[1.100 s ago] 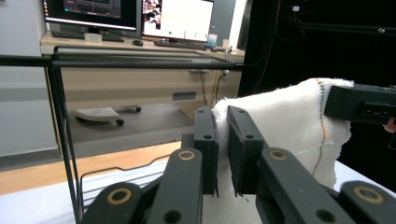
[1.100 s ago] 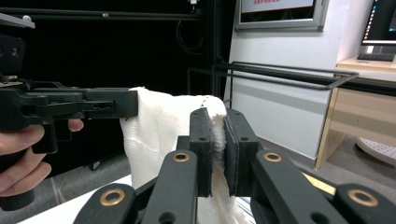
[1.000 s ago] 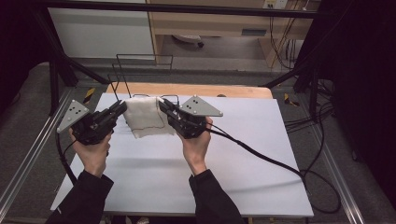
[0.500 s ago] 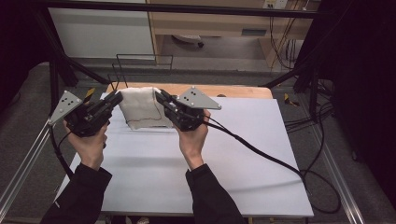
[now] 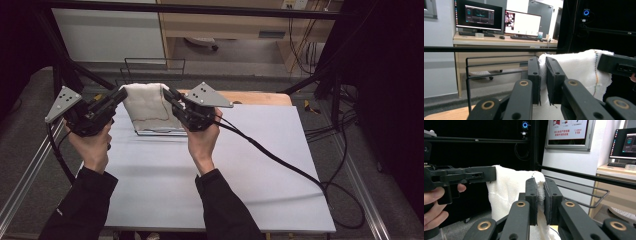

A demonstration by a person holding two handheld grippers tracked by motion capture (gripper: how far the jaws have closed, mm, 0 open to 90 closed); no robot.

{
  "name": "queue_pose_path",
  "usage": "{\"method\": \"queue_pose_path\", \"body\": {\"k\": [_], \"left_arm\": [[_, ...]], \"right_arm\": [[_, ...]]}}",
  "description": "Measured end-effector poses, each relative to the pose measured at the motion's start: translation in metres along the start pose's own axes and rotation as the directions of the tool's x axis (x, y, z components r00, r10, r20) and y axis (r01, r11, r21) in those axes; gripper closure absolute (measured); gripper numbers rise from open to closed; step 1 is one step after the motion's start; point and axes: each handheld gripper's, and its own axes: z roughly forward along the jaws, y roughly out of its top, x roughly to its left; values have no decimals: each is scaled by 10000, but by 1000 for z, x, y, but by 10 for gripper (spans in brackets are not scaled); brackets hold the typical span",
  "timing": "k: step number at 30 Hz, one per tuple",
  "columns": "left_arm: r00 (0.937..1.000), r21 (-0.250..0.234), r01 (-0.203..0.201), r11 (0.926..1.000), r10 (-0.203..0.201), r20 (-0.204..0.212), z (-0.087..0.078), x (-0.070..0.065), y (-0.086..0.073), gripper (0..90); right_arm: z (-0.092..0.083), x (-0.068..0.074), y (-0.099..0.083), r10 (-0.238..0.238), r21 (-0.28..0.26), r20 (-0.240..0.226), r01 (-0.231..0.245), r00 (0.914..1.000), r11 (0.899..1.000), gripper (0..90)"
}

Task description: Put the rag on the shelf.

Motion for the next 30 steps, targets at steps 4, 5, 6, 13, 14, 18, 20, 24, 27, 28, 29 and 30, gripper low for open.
{"method": "queue_pose_path", "body": {"k": [4, 5, 6, 13, 14, 18, 20, 24, 27, 28, 29, 30], "left_arm": [[10000, -95, 9, 10000, -9, -2, 1, 3, 5, 824], [10000, -129, -11, 9999, 11, -12, 1, 3, 6, 824], [10000, -145, -43, 9999, 43, -29, 2, 3, 7, 825], [10000, -314, -51, 9995, 49, -58, 5, 6, 16, 825], [10000, -323, -49, 9995, 47, -70, 6, 6, 17, 825], [9999, -351, -99, 9993, 95, -116, 9, 7, 22, 825], [9998, -368, -136, 9992, 131, -120, 10, 8, 24, 825], [9998, -480, -123, 9988, 115, -171, 11, 10, 30, 825], [9998, -536, -100, 9985, 90, -192, 12, 12, 33, 825], [9998, -575, -93, 9983, 83, -174, 12, 12, 34, 825], [9998, -607, -94, 9981, 82, -200, 13, 13, 35, 825], [9998, -628, -83, 9980, 70, -207, 13, 13, 36, 825]], "right_arm": [[3, 0, 5, -45, -56, 25, 45, 10000, 10000, 829], [4, 0, 6, -66, -62, 37, 66, 10000, 10000, 829], [5, 0, 7, -65, -53, 65, 65, 10000, 10000, 829], [11, -1, 15, -147, -146, 171, 150, 9997, 9998, 829], [13, -2, 17, -175, -192, 185, 178, 9997, 9997, 829], [16, -4, 21, -173, -201, 266, 179, 9995, 9996, 829], [18, -5, 23, -198, -248, 295, 205, 9994, 9995, 829], [21, -5, 26, -188, -310, 320, 198, 9993, 9993, 829], [23, -5, 30, -221, -389, 316, 234, 9993, 9990, 829], [24, -5, 31, -255, -421, 327, 269, 9991, 9988, 829], [25, -5, 33, -273, -428, 341, 288, 9990, 9987, 829], [26, -5, 34, -316, -439, 344, 331, 9989, 9985, 829]]}}
